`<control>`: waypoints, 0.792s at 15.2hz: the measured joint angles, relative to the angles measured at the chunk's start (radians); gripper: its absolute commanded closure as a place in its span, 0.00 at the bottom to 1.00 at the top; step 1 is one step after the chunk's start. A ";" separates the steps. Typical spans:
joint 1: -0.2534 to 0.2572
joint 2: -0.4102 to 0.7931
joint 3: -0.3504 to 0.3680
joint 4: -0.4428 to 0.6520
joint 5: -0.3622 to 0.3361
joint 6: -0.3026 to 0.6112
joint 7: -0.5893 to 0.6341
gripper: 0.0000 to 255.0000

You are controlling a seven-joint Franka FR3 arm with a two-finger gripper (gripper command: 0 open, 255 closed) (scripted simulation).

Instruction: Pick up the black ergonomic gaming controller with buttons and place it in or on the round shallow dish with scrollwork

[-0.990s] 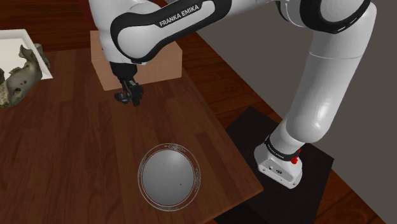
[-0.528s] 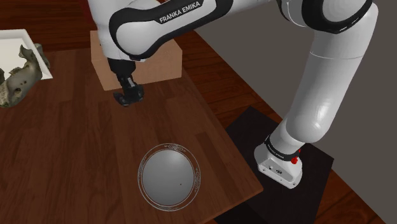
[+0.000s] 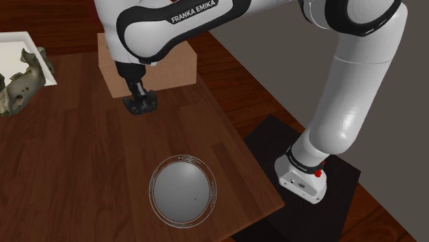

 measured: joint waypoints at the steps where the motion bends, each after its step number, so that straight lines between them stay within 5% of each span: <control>1: -0.002 -0.009 0.003 -0.010 0.008 -0.009 -0.001 1.00; 2: -0.002 -0.010 0.003 -0.009 0.007 -0.010 -0.001 0.00; 4: -0.023 -0.077 0.007 -0.101 0.012 0.055 0.014 0.00; 6: -0.051 -0.216 0.009 -0.301 -0.003 0.316 0.066 0.00; 7: -0.052 -0.228 0.005 -0.333 -0.018 0.376 0.084 0.00; 12: -0.046 -0.191 -0.009 -0.367 -0.090 0.474 0.141 0.00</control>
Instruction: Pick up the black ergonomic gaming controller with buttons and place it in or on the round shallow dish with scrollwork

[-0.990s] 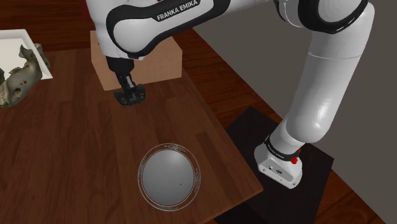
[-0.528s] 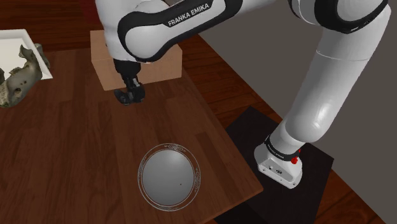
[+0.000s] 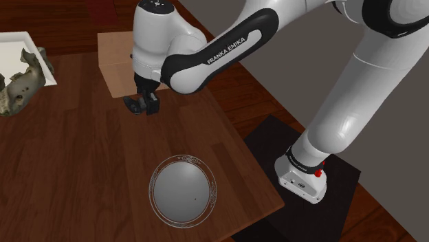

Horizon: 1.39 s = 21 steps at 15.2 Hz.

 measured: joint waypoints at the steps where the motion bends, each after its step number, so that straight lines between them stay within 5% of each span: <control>1: 0.003 0.011 -0.003 0.001 -0.013 0.008 0.010 0.00; 7: 0.005 0.021 -0.006 0.003 -0.025 0.014 0.018 0.00; 8: 0.005 0.021 -0.006 0.003 -0.025 0.014 0.018 1.00; 21: 0.000 0.001 0.001 0.011 0.001 -0.008 -0.002 1.00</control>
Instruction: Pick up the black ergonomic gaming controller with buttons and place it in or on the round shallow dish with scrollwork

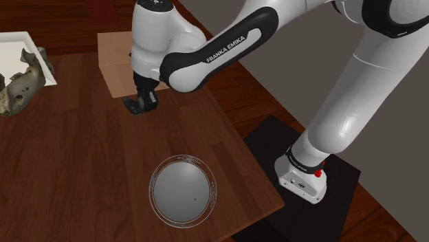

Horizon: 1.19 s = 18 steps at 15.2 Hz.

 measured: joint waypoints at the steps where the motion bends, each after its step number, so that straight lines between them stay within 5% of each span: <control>1: -0.001 -0.006 0.002 0.006 0.008 -0.011 -0.005 1.00; 18: -0.016 -0.110 0.015 0.138 0.139 -0.217 -0.110 1.00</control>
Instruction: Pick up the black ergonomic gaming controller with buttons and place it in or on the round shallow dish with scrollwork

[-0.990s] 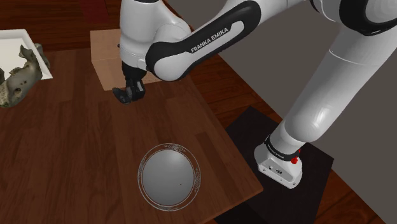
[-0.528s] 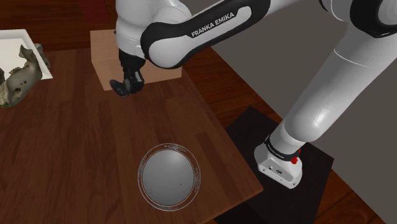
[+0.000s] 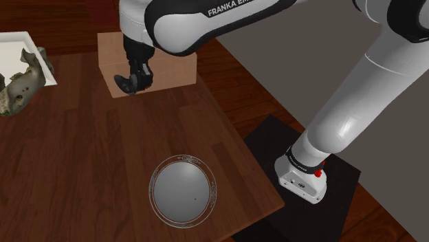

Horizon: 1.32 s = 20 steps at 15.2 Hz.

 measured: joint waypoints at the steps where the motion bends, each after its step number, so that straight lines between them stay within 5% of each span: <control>1: 0.000 -0.006 0.000 0.009 0.006 -0.014 -0.004 1.00; 7: -0.001 -0.027 -0.002 0.067 0.029 -0.087 -0.023 1.00; 20: 0.129 -0.379 0.046 -0.194 0.237 -0.118 0.056 1.00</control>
